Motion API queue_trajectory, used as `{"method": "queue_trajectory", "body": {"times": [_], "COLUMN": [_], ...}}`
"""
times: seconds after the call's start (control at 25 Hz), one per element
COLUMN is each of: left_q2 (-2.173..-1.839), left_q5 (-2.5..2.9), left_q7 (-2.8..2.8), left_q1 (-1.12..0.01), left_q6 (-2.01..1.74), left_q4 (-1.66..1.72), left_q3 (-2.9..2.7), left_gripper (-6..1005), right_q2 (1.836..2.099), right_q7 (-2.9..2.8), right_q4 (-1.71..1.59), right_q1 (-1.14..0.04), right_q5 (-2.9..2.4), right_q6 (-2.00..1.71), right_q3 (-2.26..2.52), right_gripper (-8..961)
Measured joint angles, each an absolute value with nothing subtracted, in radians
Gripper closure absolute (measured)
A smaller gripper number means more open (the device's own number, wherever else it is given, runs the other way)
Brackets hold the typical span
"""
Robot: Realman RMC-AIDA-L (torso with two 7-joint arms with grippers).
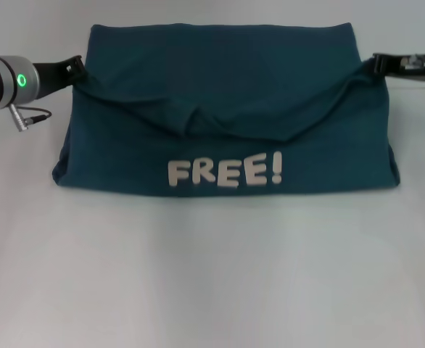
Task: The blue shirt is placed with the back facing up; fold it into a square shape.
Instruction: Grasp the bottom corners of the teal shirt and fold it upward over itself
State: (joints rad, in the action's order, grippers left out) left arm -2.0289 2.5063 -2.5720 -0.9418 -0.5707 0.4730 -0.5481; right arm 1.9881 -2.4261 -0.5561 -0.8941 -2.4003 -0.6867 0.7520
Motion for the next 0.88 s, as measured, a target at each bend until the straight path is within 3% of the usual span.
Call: {"method": "queue_trajectory", "body": {"times": [0.44,0.88], "left_q2": [-2.038,-2.062], "left_q5": [2.506,2.489], "left_q7": [-2.564,-2.563], "left_q1": [-0.959,-0.938], "left_q6": [-0.522,-0.520], "left_q4": [0.470,0.481], "left_q3": [-0.610,-0.621], "left_gripper": [986,863], "right_q2": [1.963,1.958], "right_q7": [-2.422,-2.503], "right_q4": [-0.485,-0.454], "right_q1": [-0.942,-0.962], "right_q5": [-2.401,-2.501], "right_q6": [-0.648,-0.624], "right_q3": [0.760,0.837], "right_gripper": [884,852]}}
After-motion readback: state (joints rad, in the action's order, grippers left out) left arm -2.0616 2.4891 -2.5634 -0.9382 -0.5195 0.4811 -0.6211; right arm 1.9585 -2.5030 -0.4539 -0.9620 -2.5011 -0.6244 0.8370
